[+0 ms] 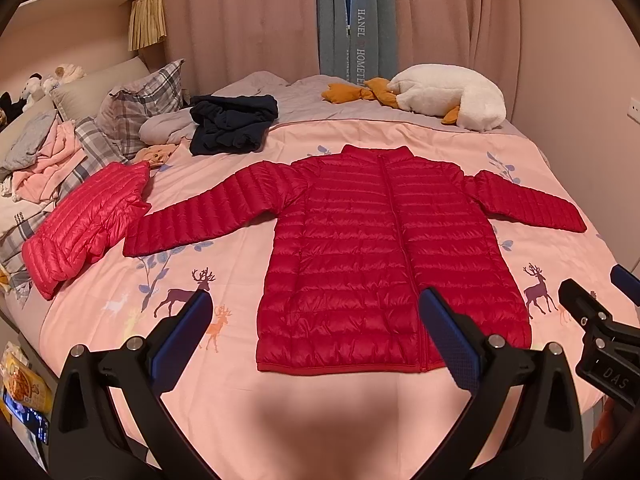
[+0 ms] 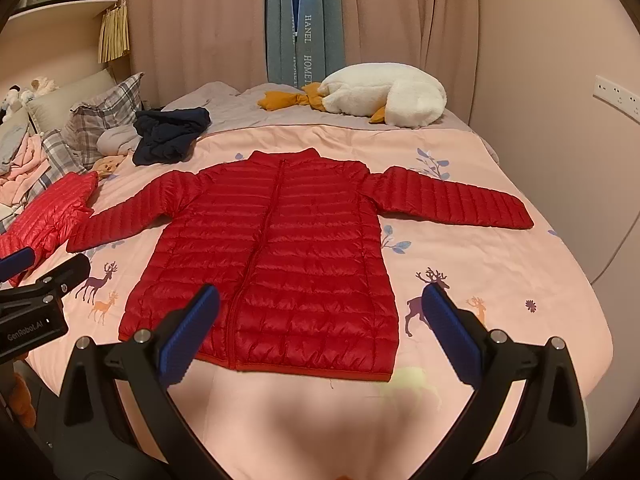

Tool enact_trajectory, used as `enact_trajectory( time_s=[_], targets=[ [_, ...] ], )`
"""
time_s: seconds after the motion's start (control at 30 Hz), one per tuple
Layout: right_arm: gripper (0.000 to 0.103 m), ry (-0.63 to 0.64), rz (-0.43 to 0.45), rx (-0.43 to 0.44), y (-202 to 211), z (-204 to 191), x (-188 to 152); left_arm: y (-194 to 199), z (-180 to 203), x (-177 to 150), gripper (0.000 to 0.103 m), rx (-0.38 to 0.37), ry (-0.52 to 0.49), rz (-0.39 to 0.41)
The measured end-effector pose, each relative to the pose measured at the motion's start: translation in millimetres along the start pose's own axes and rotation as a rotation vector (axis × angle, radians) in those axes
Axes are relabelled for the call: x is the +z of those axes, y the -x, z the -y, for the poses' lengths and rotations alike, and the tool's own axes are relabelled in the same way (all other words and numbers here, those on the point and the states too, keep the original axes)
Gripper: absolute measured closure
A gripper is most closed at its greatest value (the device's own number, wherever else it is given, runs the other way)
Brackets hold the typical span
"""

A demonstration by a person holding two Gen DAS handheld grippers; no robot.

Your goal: Fold large clothes

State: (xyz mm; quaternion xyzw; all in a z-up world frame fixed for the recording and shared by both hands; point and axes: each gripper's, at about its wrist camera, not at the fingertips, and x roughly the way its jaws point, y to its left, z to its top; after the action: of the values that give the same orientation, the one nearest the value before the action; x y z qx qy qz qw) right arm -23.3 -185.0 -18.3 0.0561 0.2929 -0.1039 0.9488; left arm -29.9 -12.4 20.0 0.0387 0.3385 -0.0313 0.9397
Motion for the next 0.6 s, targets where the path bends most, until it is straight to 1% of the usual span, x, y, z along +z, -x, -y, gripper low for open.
enact_trajectory(
  time_s=[0.03,0.27,0.3,0.6],
  targets=[
    [0.002,0.0,0.001,0.001,0.0,-0.4,-0.6,-4.3,-5.6,-1.1,0.001,-0.008,-0.004,0.0],
    [0.002,0.001,-0.002,0.005,-0.7,-1.0,-1.6,-1.1,-4.7,0.3,0.001,-0.012,-0.008,-0.003],
    [0.002,0.0,-0.001,0.007,-0.7,-1.0,-1.9,-3.1,-3.4,0.5,0.001,-0.021,-0.024,-0.004],
    [0.002,-0.003,-0.004,0.006,-2.3,-3.6,-5.0,-0.2,-1.9,0.8,0.001,-0.032,-0.043,0.001]
  ],
)
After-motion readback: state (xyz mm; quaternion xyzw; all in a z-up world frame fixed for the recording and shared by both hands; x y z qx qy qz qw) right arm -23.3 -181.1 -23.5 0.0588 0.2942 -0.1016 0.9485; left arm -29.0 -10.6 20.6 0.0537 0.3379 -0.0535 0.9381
